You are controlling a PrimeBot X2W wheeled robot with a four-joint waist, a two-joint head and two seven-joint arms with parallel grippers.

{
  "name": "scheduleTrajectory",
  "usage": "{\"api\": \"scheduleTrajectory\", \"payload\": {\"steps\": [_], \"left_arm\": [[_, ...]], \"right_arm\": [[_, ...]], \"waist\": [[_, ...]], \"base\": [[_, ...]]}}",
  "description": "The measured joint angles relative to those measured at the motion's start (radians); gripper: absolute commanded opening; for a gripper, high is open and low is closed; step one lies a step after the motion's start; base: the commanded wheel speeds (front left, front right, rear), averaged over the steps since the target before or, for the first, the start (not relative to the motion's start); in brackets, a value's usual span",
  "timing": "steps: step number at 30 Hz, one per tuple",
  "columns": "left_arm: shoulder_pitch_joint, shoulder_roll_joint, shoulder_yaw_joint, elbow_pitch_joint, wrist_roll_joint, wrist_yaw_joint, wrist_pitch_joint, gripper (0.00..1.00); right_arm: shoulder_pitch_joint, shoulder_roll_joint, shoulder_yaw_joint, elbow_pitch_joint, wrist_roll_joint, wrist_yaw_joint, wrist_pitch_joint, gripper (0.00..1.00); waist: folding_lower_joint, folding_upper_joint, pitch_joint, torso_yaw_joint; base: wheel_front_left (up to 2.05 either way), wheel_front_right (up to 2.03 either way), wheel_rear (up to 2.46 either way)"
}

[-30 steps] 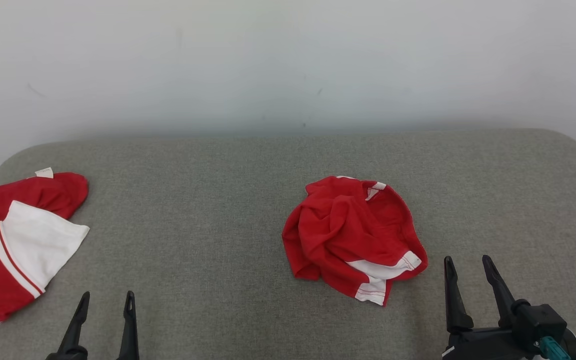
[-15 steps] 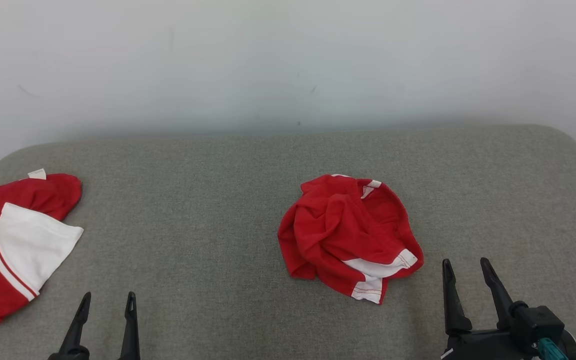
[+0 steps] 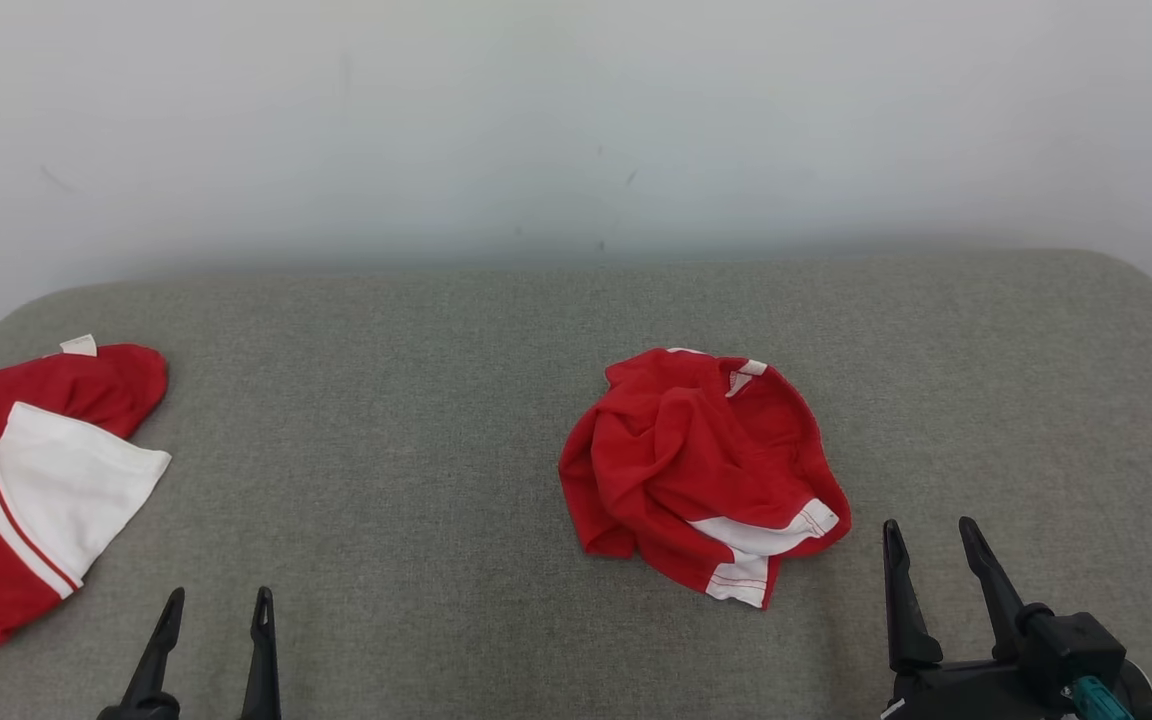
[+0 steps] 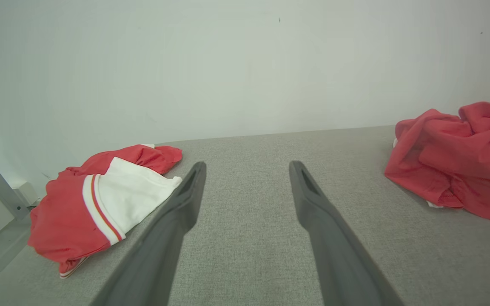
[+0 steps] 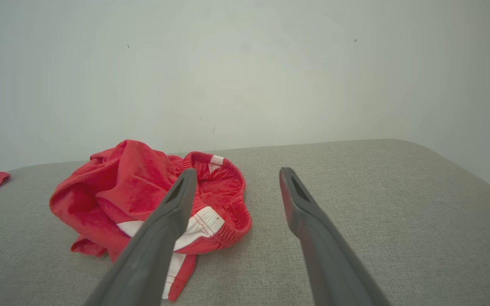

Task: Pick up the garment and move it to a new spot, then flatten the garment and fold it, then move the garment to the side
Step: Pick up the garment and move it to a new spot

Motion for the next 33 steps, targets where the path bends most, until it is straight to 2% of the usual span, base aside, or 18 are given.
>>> {"api": "scheduleTrajectory", "payload": {"steps": [33], "left_arm": [[-0.001,-0.028,0.029,0.02,0.025,-0.019,0.0,1.0]], "right_arm": [[-0.001,0.0,0.008,0.012,-0.002,0.0,0.0,1.0]], "waist": [[0.0,0.0,-0.006,0.003]], "base": [[0.0,0.0,0.0]]}}
